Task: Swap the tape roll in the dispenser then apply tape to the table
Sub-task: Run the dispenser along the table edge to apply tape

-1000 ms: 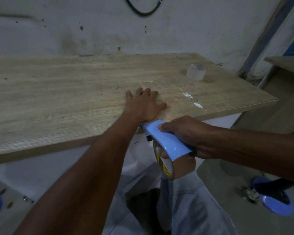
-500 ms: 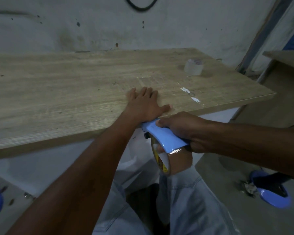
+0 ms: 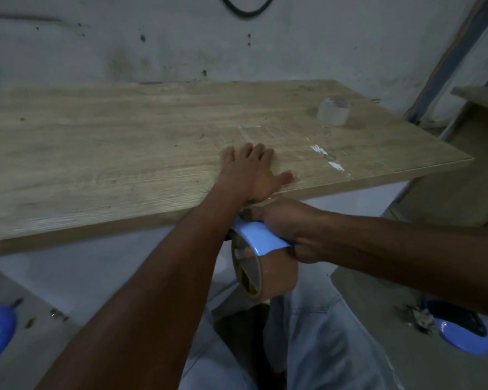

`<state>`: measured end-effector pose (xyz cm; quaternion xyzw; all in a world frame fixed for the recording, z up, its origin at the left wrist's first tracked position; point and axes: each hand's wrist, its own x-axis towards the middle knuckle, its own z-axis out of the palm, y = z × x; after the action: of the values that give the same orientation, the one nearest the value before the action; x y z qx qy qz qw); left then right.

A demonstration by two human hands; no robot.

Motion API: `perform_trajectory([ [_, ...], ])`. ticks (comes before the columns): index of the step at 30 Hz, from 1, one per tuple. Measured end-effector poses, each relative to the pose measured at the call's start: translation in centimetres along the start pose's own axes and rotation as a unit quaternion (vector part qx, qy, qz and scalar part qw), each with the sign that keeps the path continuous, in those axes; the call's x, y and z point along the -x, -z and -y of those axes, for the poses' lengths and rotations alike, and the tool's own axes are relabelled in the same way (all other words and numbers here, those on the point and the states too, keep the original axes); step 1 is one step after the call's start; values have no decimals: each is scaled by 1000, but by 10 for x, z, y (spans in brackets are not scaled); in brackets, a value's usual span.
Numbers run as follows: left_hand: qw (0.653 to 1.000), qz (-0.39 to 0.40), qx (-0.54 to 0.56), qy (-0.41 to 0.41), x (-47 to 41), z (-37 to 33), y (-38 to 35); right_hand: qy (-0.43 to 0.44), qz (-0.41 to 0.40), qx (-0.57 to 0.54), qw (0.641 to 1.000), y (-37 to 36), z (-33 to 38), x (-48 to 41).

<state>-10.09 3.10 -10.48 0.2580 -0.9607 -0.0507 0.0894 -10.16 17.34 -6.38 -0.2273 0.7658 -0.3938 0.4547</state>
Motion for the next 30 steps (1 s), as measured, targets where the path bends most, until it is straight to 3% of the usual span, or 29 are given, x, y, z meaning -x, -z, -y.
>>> perform_trajectory([
  [6, 999, 32, 7, 37, -3, -1, 2, -17, 13, -112, 994, 10, -5, 17],
  [19, 992, 47, 25, 111, -32, 14, 7, 23, -28, -23, 999, 29, -39, 20],
  [30, 992, 27, 25, 118, -43, 20, 5, 49, 5, -66, 997, 54, -12, 52],
])
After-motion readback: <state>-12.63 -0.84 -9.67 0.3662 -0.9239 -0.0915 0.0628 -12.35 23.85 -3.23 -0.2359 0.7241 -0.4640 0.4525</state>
